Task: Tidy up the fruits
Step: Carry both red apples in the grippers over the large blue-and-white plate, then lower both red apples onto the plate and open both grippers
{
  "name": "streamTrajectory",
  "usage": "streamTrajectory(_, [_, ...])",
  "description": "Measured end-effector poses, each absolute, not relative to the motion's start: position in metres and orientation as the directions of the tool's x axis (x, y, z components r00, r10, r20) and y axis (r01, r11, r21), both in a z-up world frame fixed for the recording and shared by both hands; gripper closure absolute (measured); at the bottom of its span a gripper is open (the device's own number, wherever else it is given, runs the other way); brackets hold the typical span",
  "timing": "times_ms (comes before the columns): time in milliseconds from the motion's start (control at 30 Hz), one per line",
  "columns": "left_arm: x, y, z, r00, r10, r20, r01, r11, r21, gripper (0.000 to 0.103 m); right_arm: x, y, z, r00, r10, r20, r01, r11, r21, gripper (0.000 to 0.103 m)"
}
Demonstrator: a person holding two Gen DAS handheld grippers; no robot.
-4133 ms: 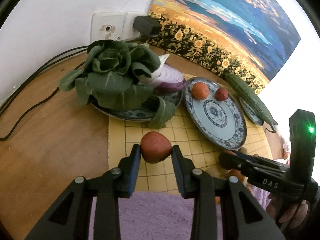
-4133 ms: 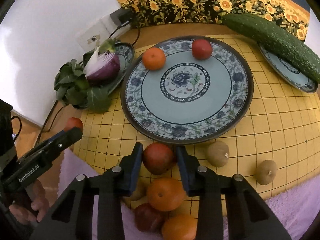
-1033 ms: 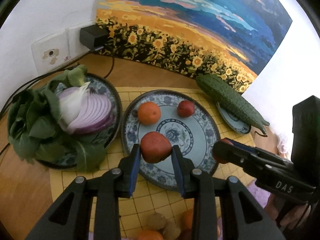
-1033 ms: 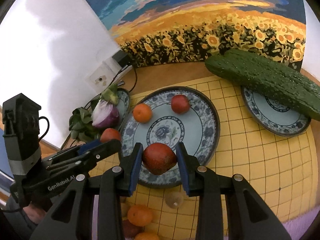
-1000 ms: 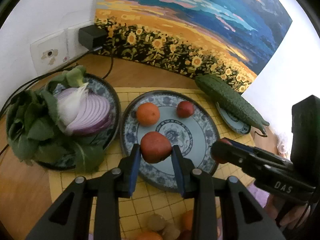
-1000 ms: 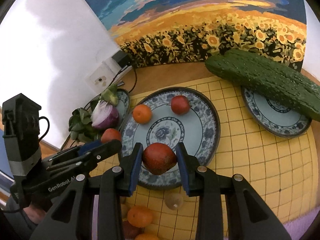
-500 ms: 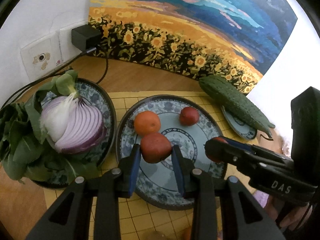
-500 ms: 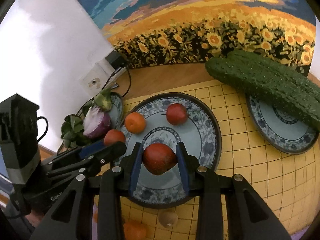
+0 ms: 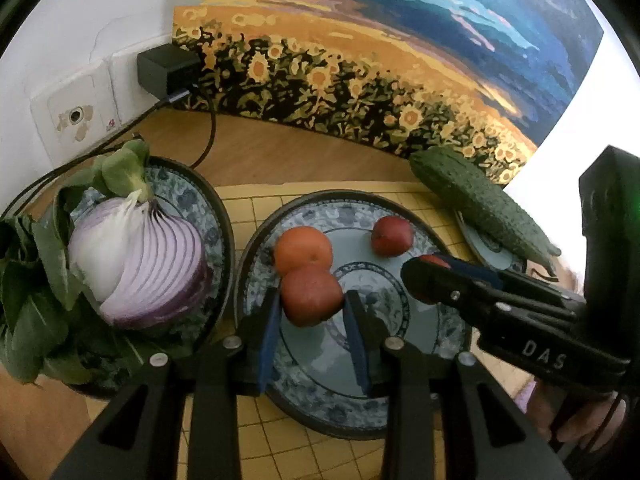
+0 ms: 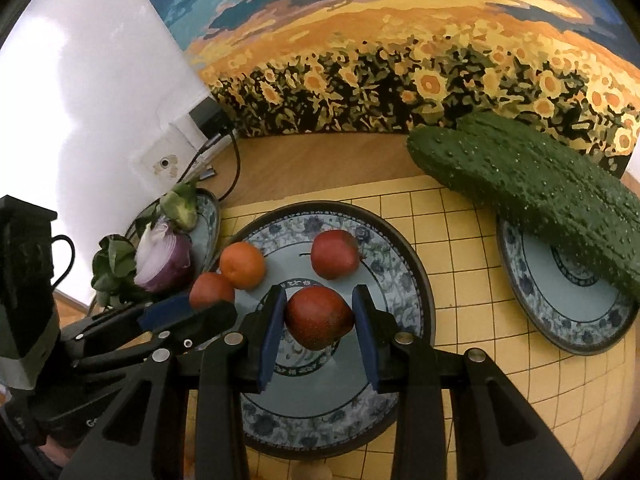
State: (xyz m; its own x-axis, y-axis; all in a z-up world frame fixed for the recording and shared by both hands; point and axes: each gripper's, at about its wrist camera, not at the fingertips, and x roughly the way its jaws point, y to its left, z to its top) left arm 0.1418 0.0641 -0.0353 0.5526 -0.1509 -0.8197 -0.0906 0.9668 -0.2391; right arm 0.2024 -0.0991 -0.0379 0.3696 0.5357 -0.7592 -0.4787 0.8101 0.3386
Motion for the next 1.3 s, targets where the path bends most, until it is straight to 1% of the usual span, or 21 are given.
streamTrajectory(367, [0.145,0.063,-0.038,0.550,-0.148,-0.822,-0.091,0.968,-0.235,0.070,0.201,-0.092,-0.042,0.371,0.512,-0.775,-0.514,0.808,0.289,0.068])
streamTrajectory(567, [0.145,0.064,-0.040,0.547,-0.146,-0.824,-0.106,0.965,-0.241,0.070,0.198,-0.093,-0.048,0.351,0.510,-0.785,-0.519,0.804,0.290,0.068])
streamTrajectory(667, [0.145,0.064,-0.041,0.544,-0.141,-0.827,-0.110,0.965,-0.237,0.063,0.197,-0.094,-0.048,0.353,0.509,-0.785,-0.516,0.806,0.290,0.068])
streamTrajectory(733, [0.144,0.063,-0.040,0.546,-0.137,-0.826,-0.109,0.966,-0.233,0.061,0.197,-0.094,-0.048,0.356,0.505,-0.786,-0.516,0.808,0.286,0.068])
streamTrajectory(767, [0.143,0.063,-0.039,0.548,-0.136,-0.825,-0.109,0.967,-0.232,0.058,0.197,-0.094,-0.048,0.357,0.506,-0.786,-0.515,0.808,0.286,0.068])
streamTrajectory(800, [0.142,0.063,-0.038,0.552,-0.134,-0.823,-0.110,0.967,-0.231,0.052,0.197,-0.094,-0.048,0.355,0.508,-0.784,-0.516,0.806,0.288,0.068])
streamTrajectory(867, [0.140,0.063,-0.036,0.562,-0.132,-0.816,-0.112,0.966,-0.234,0.044,0.198,-0.094,-0.048,0.348,0.511,-0.786,-0.519,0.803,0.292,0.068])
streamTrajectory(967, [0.138,0.062,-0.031,0.570,-0.147,-0.808,-0.103,0.963,-0.248,0.035,0.198,-0.094,-0.047,0.344,0.508,-0.790,-0.518,0.804,0.291,0.067])
streamTrajectory(1033, [0.137,0.061,-0.027,0.578,-0.143,-0.803,-0.098,0.965,-0.242,0.032,0.196,-0.096,-0.045,0.354,0.513,-0.782,-0.516,0.805,0.294,0.064])
streamTrajectory(1067, [0.136,0.061,-0.025,0.582,-0.136,-0.801,-0.098,0.967,-0.236,0.029,0.195,-0.098,-0.044,0.358,0.513,-0.780,-0.513,0.806,0.295,0.061])
streamTrajectory(1133, [0.134,0.061,-0.020,0.592,-0.130,-0.796,-0.099,0.968,-0.231,0.023,0.194,-0.102,-0.041,0.371,0.516,-0.772,-0.505,0.810,0.299,0.052])
streamTrajectory(1200, [0.131,0.063,-0.016,0.603,-0.129,-0.787,-0.101,0.967,-0.236,0.016,0.193,-0.107,-0.038,0.376,0.524,-0.764,-0.498,0.810,0.310,0.039])
streamTrajectory(1300, [0.128,0.064,-0.011,0.615,-0.126,-0.778,-0.103,0.966,-0.237,0.012,0.192,-0.110,-0.034,0.383,0.527,-0.758,-0.495,0.810,0.313,0.031])
